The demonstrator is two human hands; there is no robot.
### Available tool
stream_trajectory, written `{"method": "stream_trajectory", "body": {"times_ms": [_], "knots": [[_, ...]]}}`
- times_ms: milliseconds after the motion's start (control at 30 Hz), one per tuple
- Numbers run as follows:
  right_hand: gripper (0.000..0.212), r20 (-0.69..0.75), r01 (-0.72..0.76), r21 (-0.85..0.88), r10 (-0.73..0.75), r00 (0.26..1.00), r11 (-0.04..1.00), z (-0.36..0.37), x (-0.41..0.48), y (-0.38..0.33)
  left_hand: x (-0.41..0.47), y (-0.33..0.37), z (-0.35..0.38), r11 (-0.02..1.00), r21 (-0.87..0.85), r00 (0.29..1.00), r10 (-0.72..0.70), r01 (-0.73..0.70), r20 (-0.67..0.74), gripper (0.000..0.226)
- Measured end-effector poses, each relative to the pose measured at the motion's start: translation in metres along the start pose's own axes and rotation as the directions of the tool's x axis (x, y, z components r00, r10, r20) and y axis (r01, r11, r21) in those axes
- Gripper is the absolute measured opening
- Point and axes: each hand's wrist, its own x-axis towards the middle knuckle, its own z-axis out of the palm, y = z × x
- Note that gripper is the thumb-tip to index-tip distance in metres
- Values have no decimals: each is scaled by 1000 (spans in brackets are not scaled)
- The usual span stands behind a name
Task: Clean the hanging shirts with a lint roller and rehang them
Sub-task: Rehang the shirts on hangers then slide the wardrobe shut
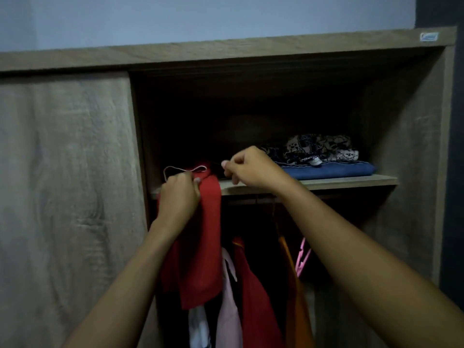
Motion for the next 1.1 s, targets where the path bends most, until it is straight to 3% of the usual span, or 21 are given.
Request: {"method": "stream_trajectory", "body": {"times_ms": [200,333,400,500,600,700,733,767,833,900,1000,1033,1100], "knots": [[49,-64,-194,23,195,979,981,22,63,12,-23,15,-19,879,-411,963,270,-244,7,14],[73,9,-301,161,304,953,940,24,68,12,-41,19,-35,776,-535,857,487,-335,170,11],[71,48,-306,31,305,951,951,22,68,12,-46,15,-38,771,-562,826,504,-299,251,13],[57,39,-297,-102,302,952,949,24,65,13,-50,11,-39,750,-644,863,419,-153,283,16],[38,-2,-265,-36,266,964,963,24,54,15,-45,5,-37,728,-685,985,111,10,131,33],[19,-88,-130,10,131,987,991,24,23,16,-34,-4,-41,759,-636,982,-189,137,-15,51],[17,-133,-65,37,69,989,997,25,8,15,-31,-4,-44,748,-635,967,-253,194,-3,54],[20,-183,5,51,5,983,999,27,-6,16,-27,-3,-46,704,-653,946,-317,280,64,58],[29,-278,139,63,-116,954,988,35,-31,22,-21,3,-47,535,-666,852,-383,520,357,71],[35,-330,253,28,-230,915,967,46,-51,32,-18,6,-46,405,-606,728,-326,684,603,91],[42,-320,338,-5,-322,891,941,57,-77,49,-18,12,-38,358,-571,667,-264,738,697,121],[43,-314,370,-38,-362,878,928,59,-84,54,-19,15,-36,352,-571,662,-249,742,707,119],[44,-285,437,-128,-455,844,890,63,-97,65,-21,25,-34,326,-586,663,-219,741,716,93]]}}
